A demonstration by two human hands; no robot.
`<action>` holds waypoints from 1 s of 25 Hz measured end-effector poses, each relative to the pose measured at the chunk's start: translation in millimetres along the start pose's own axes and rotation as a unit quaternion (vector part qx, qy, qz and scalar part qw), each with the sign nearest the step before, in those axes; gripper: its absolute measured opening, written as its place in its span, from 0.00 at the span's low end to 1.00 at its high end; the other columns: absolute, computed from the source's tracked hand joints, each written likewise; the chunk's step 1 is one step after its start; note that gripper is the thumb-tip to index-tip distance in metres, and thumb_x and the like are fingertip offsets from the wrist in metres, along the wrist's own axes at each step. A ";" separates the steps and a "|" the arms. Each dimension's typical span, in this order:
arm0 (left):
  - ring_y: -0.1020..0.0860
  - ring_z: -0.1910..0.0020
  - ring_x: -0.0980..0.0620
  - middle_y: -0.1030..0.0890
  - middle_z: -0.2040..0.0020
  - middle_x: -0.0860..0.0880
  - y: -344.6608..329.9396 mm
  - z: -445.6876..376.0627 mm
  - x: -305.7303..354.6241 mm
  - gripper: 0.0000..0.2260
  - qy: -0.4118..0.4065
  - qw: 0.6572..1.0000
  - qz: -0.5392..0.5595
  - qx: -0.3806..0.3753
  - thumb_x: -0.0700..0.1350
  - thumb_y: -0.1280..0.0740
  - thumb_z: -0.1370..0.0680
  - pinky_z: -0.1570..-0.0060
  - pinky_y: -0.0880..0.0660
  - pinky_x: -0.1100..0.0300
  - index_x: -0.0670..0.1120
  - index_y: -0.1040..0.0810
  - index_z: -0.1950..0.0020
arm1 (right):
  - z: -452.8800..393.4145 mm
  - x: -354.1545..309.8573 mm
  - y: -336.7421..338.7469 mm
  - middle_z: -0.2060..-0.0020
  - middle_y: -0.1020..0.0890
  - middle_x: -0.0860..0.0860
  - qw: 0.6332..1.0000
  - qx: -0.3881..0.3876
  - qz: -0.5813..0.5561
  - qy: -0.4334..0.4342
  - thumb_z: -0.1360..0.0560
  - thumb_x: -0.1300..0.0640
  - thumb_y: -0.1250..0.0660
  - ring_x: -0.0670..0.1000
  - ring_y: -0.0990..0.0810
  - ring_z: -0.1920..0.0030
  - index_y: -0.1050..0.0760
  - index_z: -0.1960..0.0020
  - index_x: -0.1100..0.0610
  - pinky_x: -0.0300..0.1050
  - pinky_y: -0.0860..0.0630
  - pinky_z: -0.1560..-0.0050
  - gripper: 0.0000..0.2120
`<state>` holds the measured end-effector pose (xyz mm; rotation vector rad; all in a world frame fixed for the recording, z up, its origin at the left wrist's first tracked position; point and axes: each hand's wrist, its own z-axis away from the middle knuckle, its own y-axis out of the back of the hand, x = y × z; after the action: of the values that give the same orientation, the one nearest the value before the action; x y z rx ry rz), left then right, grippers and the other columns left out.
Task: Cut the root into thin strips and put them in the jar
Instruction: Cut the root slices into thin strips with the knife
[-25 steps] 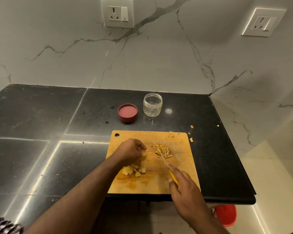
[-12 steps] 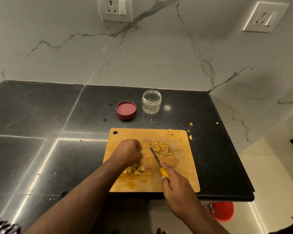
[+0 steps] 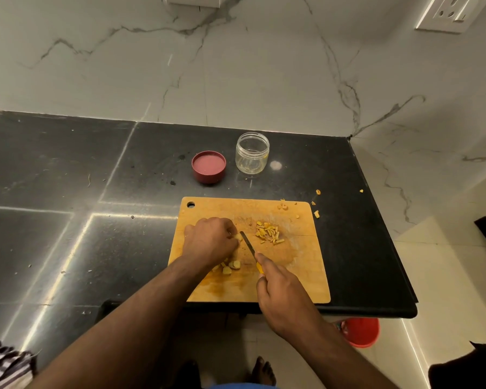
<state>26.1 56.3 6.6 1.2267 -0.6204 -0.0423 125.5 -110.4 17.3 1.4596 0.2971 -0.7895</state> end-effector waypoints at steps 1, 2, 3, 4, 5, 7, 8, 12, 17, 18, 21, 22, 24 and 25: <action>0.24 0.43 0.54 0.18 0.48 0.59 -0.1 0.4 0.0 0.09 0.001 1.000 0.002 0.003 0.53 0.31 0.22 0.43 0.33 0.48 0.57 0.19 0.42 | -0.6 -0.2 -1.0 0.32 0.28 0.48 1.000 0.000 0.006 0.000 0.17 0.54 0.47 0.45 0.28 0.36 0.42 0.22 0.49 0.40 0.29 0.37 0.24; 0.25 0.43 0.54 0.18 0.48 0.59 -0.2 0.9 0.0 0.09 0.002 1.000 0.004 0.004 0.53 0.31 0.22 0.44 0.34 0.48 0.57 0.19 0.42 | -0.8 -0.4 -1.8 0.32 0.28 0.49 1.000 -0.001 0.013 0.000 0.17 0.54 0.47 0.46 0.28 0.36 0.42 0.22 0.49 0.39 0.30 0.37 0.24; 0.25 0.43 0.54 0.18 0.48 0.59 -0.3 1.0 0.3 0.09 0.003 1.000 0.007 0.005 0.53 0.31 0.22 0.45 0.35 0.49 0.57 0.19 0.42 | -1.0 -0.8 -2.6 0.32 0.28 0.49 1.000 -0.002 0.020 0.000 0.17 0.54 0.47 0.46 0.28 0.36 0.42 0.22 0.49 0.39 0.30 0.37 0.24; 0.25 0.42 0.54 0.18 0.48 0.59 -0.9 1.1 0.2 0.09 0.004 1.000 0.009 0.006 0.53 0.31 0.22 0.45 0.36 0.49 0.57 0.19 0.43 | -1.2 -1.2 -3.3 0.32 0.28 0.49 1.000 -0.003 0.026 0.001 0.17 0.54 0.47 0.46 0.28 0.37 0.42 0.22 0.49 0.40 0.30 0.37 0.24; 0.25 0.42 0.53 0.18 0.48 0.59 -1.4 1.2 0.0 0.08 0.005 1.000 0.011 0.007 0.53 0.31 0.22 0.46 0.37 0.49 0.57 0.19 0.43 | -1.7 -1.9 -4.5 0.33 0.27 0.49 0.999 -0.003 0.033 0.002 0.17 0.54 0.47 0.47 0.27 0.37 0.43 0.22 0.49 0.40 0.29 0.38 0.24; 0.25 0.43 0.53 0.19 0.49 0.59 -2.5 1.3 0.0 0.08 0.008 1.000 0.008 0.010 0.53 0.32 0.23 0.48 0.38 0.49 0.58 0.19 0.45 | -2.7 -3.6 -6.3 0.34 0.27 0.50 0.999 -0.003 0.048 0.007 0.18 0.54 0.47 0.47 0.26 0.39 0.43 0.22 0.49 0.40 0.28 0.39 0.24; 0.26 0.44 0.53 0.19 0.50 0.59 -3.0 1.1 0.0 0.07 0.011 1.000 0.004 0.012 0.53 0.32 0.23 0.49 0.38 0.49 0.58 0.19 0.47 | -2.8 -4.8 -6.4 0.34 0.27 0.50 0.998 -0.003 0.054 0.009 0.18 0.54 0.47 0.47 0.26 0.39 0.43 0.22 0.49 0.40 0.29 0.39 0.24; 0.28 0.44 0.52 0.20 0.52 0.59 -3.8 -0.6 0.0 0.05 0.020 1.000 0.007 0.011 0.54 0.32 0.24 0.50 0.39 0.50 0.58 0.19 0.49 | 11.2 -5.5 -4.6 0.32 0.28 0.50 0.998 -0.009 0.057 0.005 0.18 0.54 0.47 0.47 0.27 0.37 0.44 0.21 0.50 0.41 0.28 0.37 0.25; 0.26 0.43 0.53 0.19 0.50 0.60 -6.2 -1.6 -2.5 0.05 0.022 0.999 0.026 0.005 0.54 0.31 0.23 0.48 0.38 0.49 0.58 0.19 0.49 | 19.1 -4.6 1.1 0.36 0.26 0.49 0.999 0.021 0.042 -0.003 0.17 0.54 0.47 0.46 0.26 0.41 0.44 0.21 0.49 0.40 0.27 0.41 0.25; 0.26 0.43 0.53 0.19 0.50 0.60 -6.5 -1.4 -2.2 0.05 0.023 0.999 0.026 0.007 0.54 0.31 0.23 0.48 0.38 0.49 0.58 0.19 0.48 | 14.9 -5.9 1.1 0.35 0.26 0.49 0.999 0.024 0.045 0.001 0.17 0.54 0.47 0.47 0.25 0.41 0.44 0.21 0.49 0.41 0.27 0.41 0.24; 0.27 0.43 0.53 0.19 0.51 0.59 -5.9 -0.3 -1.1 0.05 0.023 0.999 0.024 0.011 0.54 0.31 0.23 0.49 0.39 0.49 0.58 0.19 0.49 | 3.5 -8.9 -1.6 0.35 0.26 0.50 0.998 0.017 0.056 0.007 0.17 0.54 0.48 0.48 0.25 0.41 0.43 0.22 0.50 0.41 0.27 0.42 0.24; 0.27 0.43 0.53 0.19 0.51 0.60 -5.7 -0.2 -1.1 0.04 0.024 0.999 0.025 0.009 0.54 0.31 0.23 0.49 0.39 0.49 0.58 0.19 0.49 | 1.1 -9.7 -2.7 0.36 0.26 0.50 0.998 0.012 0.063 0.007 0.18 0.54 0.48 0.48 0.25 0.42 0.43 0.22 0.50 0.42 0.27 0.43 0.24; 0.27 0.43 0.53 0.19 0.51 0.60 -5.2 -0.2 -0.9 0.04 0.026 0.999 0.027 0.006 0.53 0.32 0.23 0.49 0.39 0.49 0.58 0.19 0.50 | -3.4 -10.9 -4.3 0.37 0.26 0.51 0.997 0.007 0.070 0.010 0.18 0.54 0.48 0.50 0.24 0.43 0.44 0.21 0.50 0.43 0.26 0.44 0.25; 0.27 0.44 0.53 0.19 0.51 0.60 -5.1 -0.2 -0.8 0.04 0.027 0.999 0.027 0.006 0.53 0.32 0.23 0.49 0.38 0.49 0.58 0.19 0.50 | -5.6 -11.4 -5.3 0.37 0.26 0.51 0.997 0.003 0.072 0.010 0.18 0.55 0.48 0.50 0.24 0.43 0.44 0.21 0.50 0.44 0.26 0.44 0.25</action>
<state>27.1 54.9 1.7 1.2186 -0.6078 0.0398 115.4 -101.3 19.7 1.4773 0.2028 -0.6611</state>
